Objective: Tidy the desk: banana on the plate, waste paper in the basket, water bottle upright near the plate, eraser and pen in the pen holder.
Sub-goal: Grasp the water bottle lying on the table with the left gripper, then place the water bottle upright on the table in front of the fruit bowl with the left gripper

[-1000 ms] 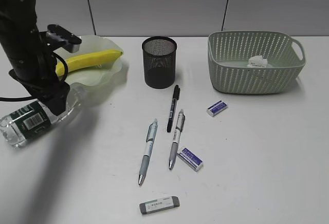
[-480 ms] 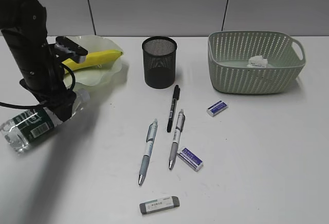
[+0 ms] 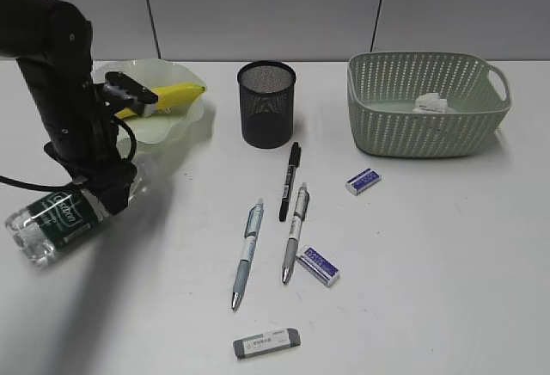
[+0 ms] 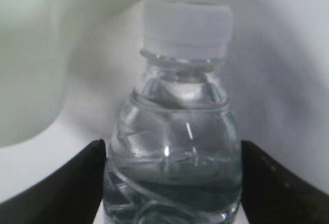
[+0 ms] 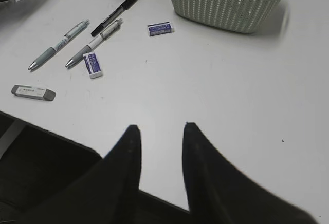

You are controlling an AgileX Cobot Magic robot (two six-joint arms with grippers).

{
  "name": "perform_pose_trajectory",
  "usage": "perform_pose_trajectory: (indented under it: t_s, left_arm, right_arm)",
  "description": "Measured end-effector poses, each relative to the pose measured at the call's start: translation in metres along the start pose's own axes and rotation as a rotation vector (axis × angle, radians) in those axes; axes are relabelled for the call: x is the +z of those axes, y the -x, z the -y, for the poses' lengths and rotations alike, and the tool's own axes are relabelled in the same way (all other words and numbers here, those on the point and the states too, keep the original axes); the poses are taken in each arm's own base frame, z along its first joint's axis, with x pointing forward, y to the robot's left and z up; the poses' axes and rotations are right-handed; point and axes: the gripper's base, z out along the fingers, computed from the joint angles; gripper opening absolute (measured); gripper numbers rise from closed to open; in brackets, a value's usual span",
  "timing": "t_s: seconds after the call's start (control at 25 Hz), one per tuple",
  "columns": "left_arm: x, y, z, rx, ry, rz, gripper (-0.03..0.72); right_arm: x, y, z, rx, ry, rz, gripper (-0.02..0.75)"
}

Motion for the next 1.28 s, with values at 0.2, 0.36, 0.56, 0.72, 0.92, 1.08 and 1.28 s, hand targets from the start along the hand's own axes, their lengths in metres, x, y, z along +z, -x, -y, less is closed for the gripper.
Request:
perform_pose_trajectory:
  t_s: [0.2,0.36,0.56,0.72,0.92,1.08,1.28]
  left_arm:
    - [0.004,-0.002,0.001,0.001,-0.008,-0.024,0.557]
    - [0.004,-0.002,0.002,-0.001,-0.013,-0.028,0.506]
    - [0.003,0.001,0.012,0.029,-0.016,-0.036,0.506]
    - [0.002,0.008,0.034,0.051,-0.056,-0.031,0.506]
    - [-0.001,0.011,0.059,0.086,-0.092,-0.042,0.506]
    - [-0.023,0.009,0.065,0.064,-0.126,0.003,0.506]
    - [-0.067,0.005,0.066,0.038,-0.132,0.142,0.505]
  right_arm:
    - [0.000,0.000,0.000,0.003,-0.001,0.000,0.237]
    - [0.000,0.000,0.000,0.003,-0.003,0.000,0.237]
    - [0.000,0.000,0.000,0.003,-0.003,0.001,0.237]
    - [0.000,0.000,0.000,0.003,-0.003,0.001,0.237]
    - [0.000,0.000,0.000,0.003,-0.003,0.001,0.237]
    - [0.000,0.000,0.000,0.003,-0.004,0.002,0.237]
    - [0.000,0.000,0.000,0.003,-0.004,0.002,0.237]
